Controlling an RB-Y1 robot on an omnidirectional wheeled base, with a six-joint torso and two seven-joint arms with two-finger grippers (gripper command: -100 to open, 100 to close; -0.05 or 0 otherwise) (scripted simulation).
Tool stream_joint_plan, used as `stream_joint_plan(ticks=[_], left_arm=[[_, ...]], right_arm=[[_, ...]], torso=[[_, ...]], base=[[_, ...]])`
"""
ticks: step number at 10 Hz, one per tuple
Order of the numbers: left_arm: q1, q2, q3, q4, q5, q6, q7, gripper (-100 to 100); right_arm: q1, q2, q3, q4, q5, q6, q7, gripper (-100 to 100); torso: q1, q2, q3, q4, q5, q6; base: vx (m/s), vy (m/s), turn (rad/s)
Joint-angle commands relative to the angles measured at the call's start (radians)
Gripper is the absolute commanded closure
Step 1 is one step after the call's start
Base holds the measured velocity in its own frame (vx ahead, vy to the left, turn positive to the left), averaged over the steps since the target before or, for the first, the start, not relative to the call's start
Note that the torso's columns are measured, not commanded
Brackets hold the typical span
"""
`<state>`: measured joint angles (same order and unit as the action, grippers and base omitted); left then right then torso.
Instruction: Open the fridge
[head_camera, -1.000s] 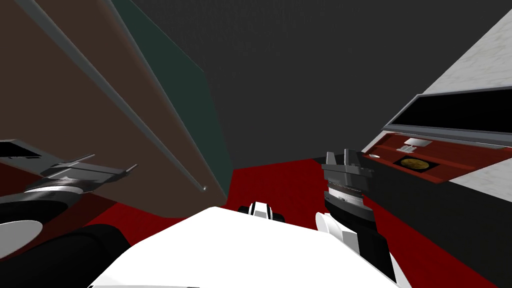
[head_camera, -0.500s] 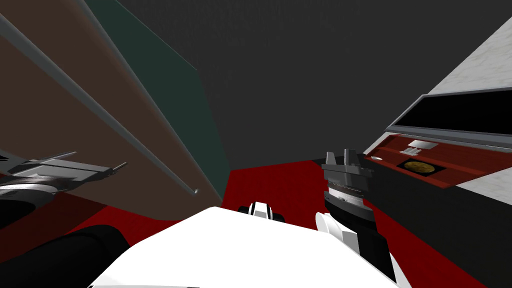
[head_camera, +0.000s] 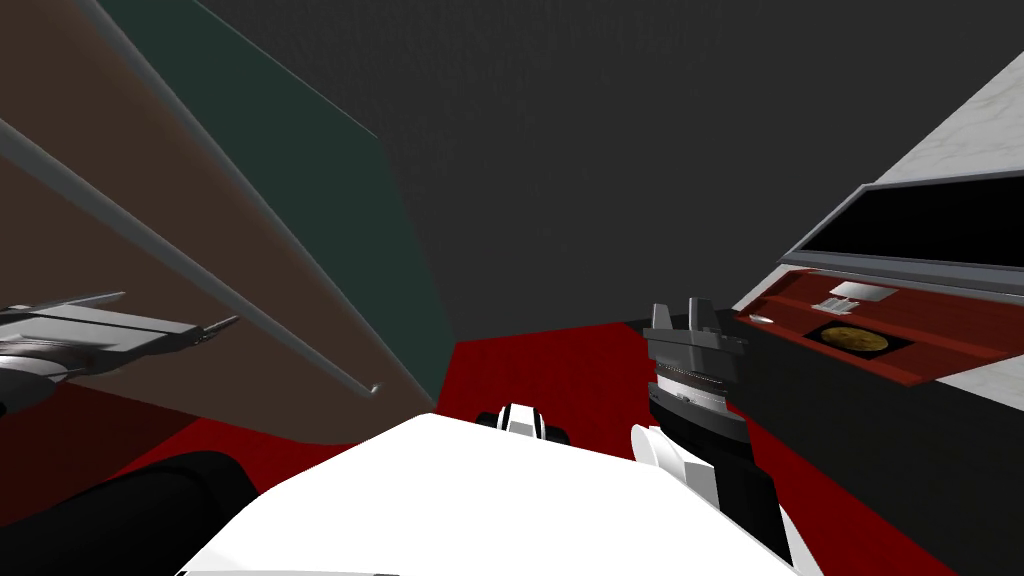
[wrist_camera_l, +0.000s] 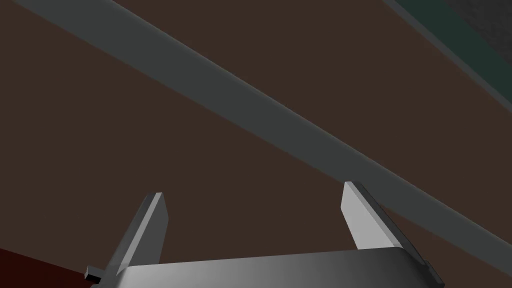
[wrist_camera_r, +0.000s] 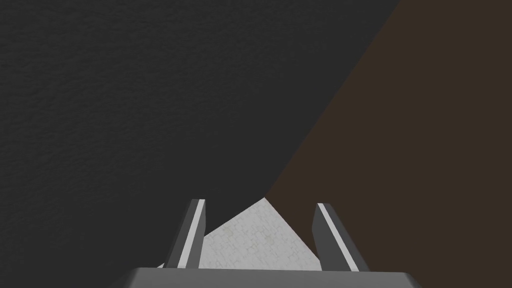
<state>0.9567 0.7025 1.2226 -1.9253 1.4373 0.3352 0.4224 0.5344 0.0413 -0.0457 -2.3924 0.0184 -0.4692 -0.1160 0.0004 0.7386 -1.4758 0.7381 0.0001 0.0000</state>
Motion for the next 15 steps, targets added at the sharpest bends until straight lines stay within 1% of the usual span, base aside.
stream_joint_plan(ticks=[1,2,3,4,5,6,7,8,9,11,12,13,14,15], left_arm=[[0.015,0.028,0.038,0.01,0.045,0.03,0.007,-100],[0.012,0.022,0.03,0.007,0.033,0.023,0.008,-100],[0.028,0.031,0.053,0.004,0.046,0.033,0.016,-100],[0.022,0.025,0.044,0.005,0.046,0.029,0.007,-100],[0.023,0.026,0.046,0.005,0.047,0.03,0.007,100],[-0.028,0.002,-0.004,0.055,-0.002,0.024,-0.001,100],[-0.059,0.002,-0.031,0.068,-0.016,0.024,-0.001,100],[-0.091,0.002,-0.057,0.091,-0.021,0.024,-0.001,100],[-0.128,0.002,-0.074,0.111,-0.037,0.024,-0.001,100],[-0.194,0.002,-0.074,0.134,-0.037,0.024,-0.001,100],[-0.223,-0.021,-0.129,0.159,-0.087,0.018,-0.011,100],[-0.251,-0.021,-0.155,0.17,-0.083,0.018,-0.011,100],[-0.287,-0.021,-0.189,0.18,-0.102,0.018,-0.011,100],[-0.326,-0.021,-0.195,0.197,-0.122,0.018,-0.011,100]], right_arm=[[0.0,0.0,0.0,0.0,0.0,0.0,0.0,0],[0.0,0.0,0.0,0.0,0.0,0.0,0.0,0],[0.0,0.0,0.0,0.0,0.0,0.0,0.0,0],[0.0,0.0,0.0,0.0,0.0,0.0,0.0,0],[0.0,0.0,0.0,0.0,0.0,0.0,0.0,0],[0.0,0.0,0.0,0.0,0.0,0.0,0.0,0],[-0.001,0.0,0.0,0.0,0.0,0.0,0.0,0],[-0.001,0.0,0.0,0.0,0.0,0.0,0.0,0],[-0.001,0.0,0.0,0.0,0.0,0.0,0.0,0],[0.0,0.0,0.0,0.0,0.0,0.0,0.0,0],[0.0,0.0,0.0,0.0,0.0,0.0,0.0,0],[0.0,0.0,0.0,0.0,0.0,0.0,0.0,0],[-0.001,0.0,0.0,0.0,0.0,0.0,0.0,0],[-0.001,0.0,0.0,0.0,0.0,0.0,0.0,0]], torso=[[0.0,0.0,0.0,0.0,0.0,0.0],[0.001,0.0,0.0,0.0,0.0,0.0],[0.004,0.002,0.001,0.001,0.001,0.0],[0.006,-0.002,-0.001,0.0,0.002,0.0],[0.003,-0.001,-0.001,0.0,0.001,0.0],[0.0,0.001,0.001,0.0,0.0,0.001],[0.017,0.01,0.006,0.0,0.005,-0.009],[0.028,0.013,0.009,0.002,0.012,-0.011],[0.034,0.005,0.005,0.0,0.018,-0.009],[0.038,-0.018,-0.012,-0.007,0.015,-0.001],[0.041,-0.021,-0.015,-0.007,0.014,0.0],[0.053,-0.008,-0.006,-0.006,0.022,-0.007],[0.066,-0.001,0.0,-0.005,0.029,-0.008],[0.068,-0.008,-0.003,-0.007,0.033,-0.007]], base=[[0.076,-0.101,0.017],[0.03,-0.044,0.007],[0.104,0.034,0.011],[0.065,0.025,0.004],[0.009,0.004,0.004],[-0.189,0.115,0.132],[-0.3,0.059,0.059],[-0.246,0.006,0.051],[-0.127,-0.014,0.044],[-0.016,-0.012,0.007],[-0.167,0.111,0.147],[-0.293,0.154,0.098],[-0.235,0.063,-0.008],[-0.102,-0.006,-0.005]])
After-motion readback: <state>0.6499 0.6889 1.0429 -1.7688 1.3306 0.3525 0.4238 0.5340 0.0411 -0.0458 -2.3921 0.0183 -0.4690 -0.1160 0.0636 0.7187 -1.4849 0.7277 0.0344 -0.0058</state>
